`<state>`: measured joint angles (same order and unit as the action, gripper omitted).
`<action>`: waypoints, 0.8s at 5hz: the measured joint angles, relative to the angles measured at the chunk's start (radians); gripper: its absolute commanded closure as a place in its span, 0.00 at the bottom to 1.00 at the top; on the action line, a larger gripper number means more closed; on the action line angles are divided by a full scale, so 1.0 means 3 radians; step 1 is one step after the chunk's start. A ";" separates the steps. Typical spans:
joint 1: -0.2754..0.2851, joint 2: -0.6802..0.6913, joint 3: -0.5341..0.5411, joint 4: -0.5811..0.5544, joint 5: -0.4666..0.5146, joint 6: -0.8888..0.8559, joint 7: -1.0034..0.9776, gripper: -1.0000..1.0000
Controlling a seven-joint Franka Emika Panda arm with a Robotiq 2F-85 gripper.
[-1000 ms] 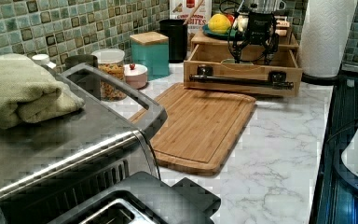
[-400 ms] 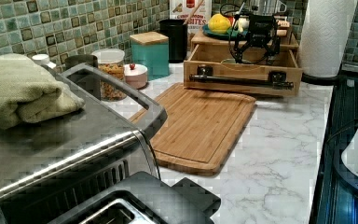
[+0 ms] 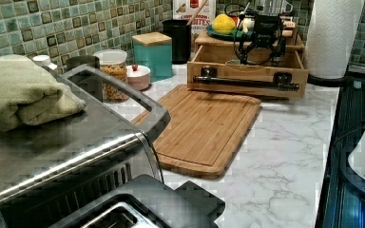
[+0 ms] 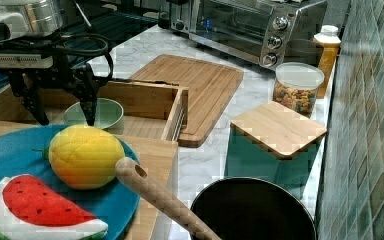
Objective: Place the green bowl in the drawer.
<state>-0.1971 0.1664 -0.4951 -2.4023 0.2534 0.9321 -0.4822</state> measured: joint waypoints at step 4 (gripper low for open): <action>-0.0013 0.0012 -0.0002 0.0000 0.0002 0.0060 0.0000 0.00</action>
